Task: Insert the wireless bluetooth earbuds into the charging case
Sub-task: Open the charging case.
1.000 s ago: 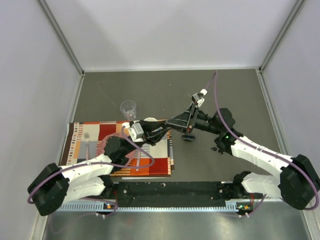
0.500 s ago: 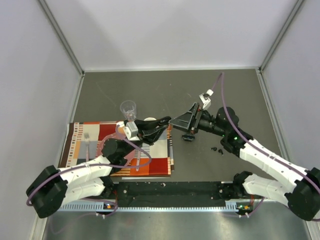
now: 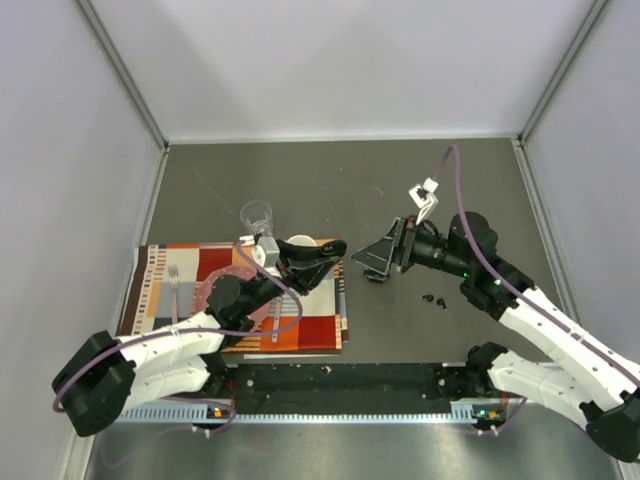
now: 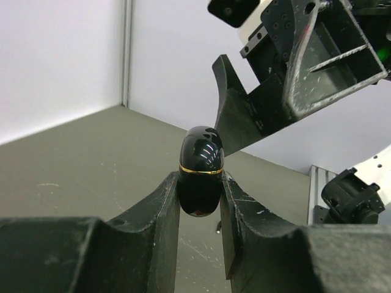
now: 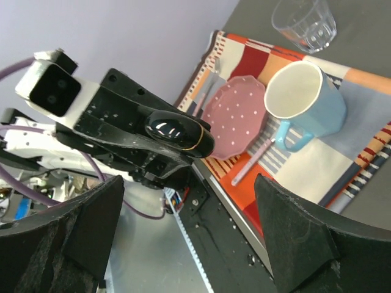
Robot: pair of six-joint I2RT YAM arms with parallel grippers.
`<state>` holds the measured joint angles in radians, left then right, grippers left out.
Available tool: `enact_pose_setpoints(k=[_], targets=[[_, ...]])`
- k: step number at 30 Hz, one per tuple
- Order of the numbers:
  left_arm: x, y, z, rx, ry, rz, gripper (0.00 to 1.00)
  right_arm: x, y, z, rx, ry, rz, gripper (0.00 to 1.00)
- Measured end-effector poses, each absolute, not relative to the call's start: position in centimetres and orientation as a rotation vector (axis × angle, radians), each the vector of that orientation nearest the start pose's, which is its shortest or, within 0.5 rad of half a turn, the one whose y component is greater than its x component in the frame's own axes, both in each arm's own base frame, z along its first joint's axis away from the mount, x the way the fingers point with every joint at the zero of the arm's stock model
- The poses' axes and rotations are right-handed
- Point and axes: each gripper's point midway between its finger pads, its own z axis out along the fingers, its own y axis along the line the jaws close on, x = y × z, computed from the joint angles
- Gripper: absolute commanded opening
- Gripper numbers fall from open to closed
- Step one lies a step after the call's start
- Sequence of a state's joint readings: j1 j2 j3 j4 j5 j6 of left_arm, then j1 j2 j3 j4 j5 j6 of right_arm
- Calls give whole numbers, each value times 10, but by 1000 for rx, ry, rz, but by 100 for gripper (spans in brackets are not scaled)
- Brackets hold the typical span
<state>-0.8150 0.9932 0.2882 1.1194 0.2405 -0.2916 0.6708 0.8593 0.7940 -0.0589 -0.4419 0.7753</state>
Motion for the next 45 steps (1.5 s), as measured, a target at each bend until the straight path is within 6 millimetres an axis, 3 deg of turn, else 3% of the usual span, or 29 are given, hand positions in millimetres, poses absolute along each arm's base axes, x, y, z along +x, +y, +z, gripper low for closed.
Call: enact_pose_setpoints(k=[5,10,26,45], targets=[[190,-287,277,547,1142,-1145,0,185,277,277,-281,1980,1370,82],[186,-289,277,569,1137,-1163,0,187,278,267,-272,2023,1358,81],[176,-291,277,633,1110,-1187,0,191,282,269,-224,2028,1386,80],[170,-287,290,634,1059,-1188,0,182,288,277,-310,1996,1453,80]])
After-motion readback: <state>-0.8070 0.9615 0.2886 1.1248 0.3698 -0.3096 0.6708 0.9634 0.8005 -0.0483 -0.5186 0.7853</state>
